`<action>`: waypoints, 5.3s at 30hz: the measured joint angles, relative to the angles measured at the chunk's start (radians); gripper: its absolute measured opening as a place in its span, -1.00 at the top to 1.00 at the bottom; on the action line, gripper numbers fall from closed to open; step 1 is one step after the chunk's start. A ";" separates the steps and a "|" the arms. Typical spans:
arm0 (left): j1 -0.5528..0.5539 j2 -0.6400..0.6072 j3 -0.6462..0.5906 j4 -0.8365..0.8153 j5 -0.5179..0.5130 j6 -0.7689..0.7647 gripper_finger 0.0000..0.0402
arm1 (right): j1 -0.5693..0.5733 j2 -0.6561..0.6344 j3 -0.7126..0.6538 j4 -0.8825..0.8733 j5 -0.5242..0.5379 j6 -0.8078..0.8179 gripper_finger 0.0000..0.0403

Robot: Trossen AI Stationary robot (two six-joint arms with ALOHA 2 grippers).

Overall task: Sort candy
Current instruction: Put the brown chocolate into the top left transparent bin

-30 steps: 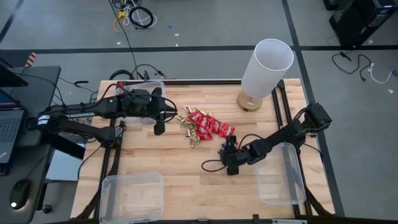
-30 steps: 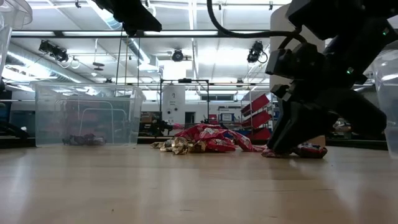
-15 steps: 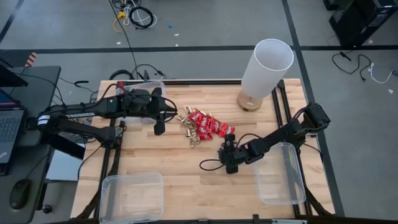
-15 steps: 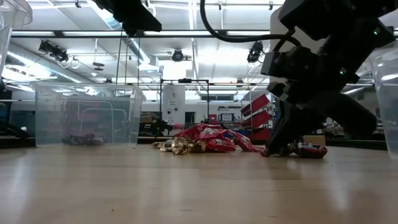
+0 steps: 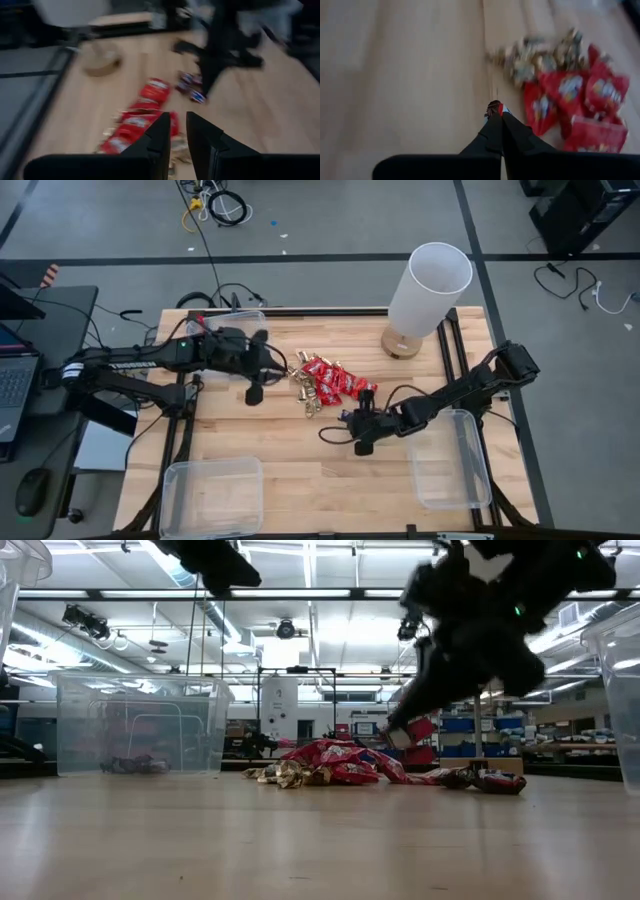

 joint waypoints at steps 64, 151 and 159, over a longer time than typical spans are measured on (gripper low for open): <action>-0.151 0.287 0.000 0.446 0.127 0.058 0.16 | -0.160 -0.184 0.002 0.590 -0.422 -0.193 1.00; 0.558 0.150 0.196 -0.806 -0.186 -0.027 0.61 | -0.069 -0.347 0.002 0.186 -0.003 -0.209 0.84; 0.546 0.147 0.196 -0.777 -0.186 -0.043 0.60 | -0.081 -0.347 0.002 0.064 -0.003 -0.085 0.85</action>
